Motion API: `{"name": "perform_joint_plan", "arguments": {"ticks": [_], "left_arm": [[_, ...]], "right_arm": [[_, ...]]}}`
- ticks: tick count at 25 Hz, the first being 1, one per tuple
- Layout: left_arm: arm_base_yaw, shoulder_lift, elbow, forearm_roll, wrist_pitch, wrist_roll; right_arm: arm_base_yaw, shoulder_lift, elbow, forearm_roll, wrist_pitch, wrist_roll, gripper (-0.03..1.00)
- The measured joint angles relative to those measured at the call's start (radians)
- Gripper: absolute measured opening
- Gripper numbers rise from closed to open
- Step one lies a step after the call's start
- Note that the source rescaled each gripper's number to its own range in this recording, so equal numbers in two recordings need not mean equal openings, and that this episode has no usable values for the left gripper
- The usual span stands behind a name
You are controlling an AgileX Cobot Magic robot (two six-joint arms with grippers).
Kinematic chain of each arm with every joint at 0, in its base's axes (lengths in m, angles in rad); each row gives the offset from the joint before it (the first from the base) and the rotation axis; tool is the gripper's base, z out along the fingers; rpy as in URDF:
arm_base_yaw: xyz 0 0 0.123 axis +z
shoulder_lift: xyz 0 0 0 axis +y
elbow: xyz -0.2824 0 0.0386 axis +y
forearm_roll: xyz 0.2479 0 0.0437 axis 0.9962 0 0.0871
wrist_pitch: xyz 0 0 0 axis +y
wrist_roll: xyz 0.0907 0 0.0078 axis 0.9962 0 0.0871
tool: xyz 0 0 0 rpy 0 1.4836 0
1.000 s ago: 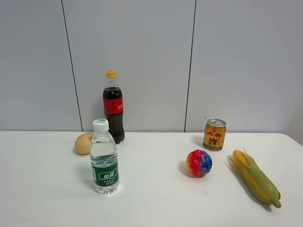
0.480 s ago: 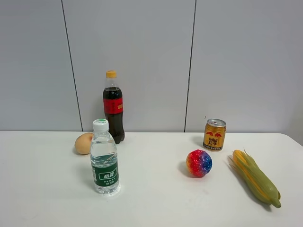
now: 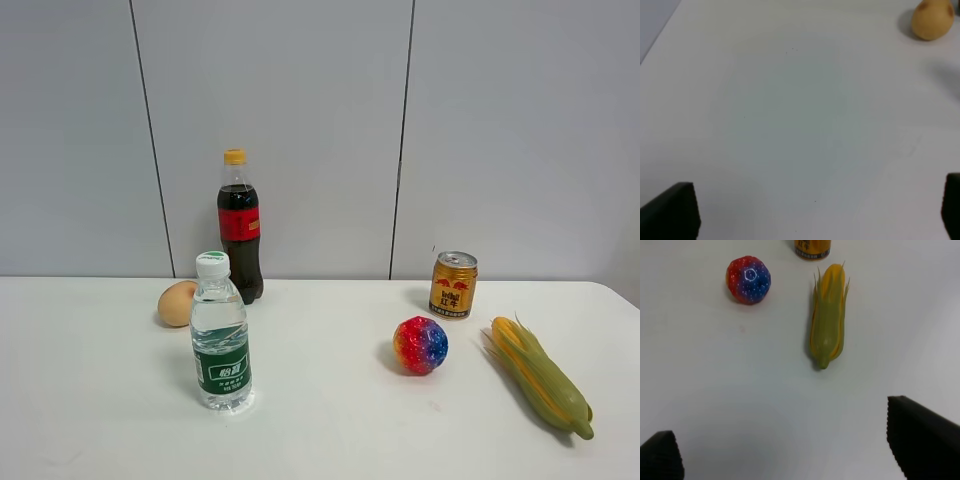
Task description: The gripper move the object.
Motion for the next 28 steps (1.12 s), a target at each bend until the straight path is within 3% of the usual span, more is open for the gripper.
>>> {"name": "perform_joint_plan", "arguments": {"ticks": [14,28], "left_arm": [[0.000,0.000,0.000,0.000,0.000,0.000],[0.000,0.000,0.000,0.000,0.000,0.000]], "right_arm": [[-0.248,-0.045,0.000,0.001,0.000,0.002,0.66],[-0.256,-0.045,0.000,-0.036,0.000,0.002,0.66]]}}
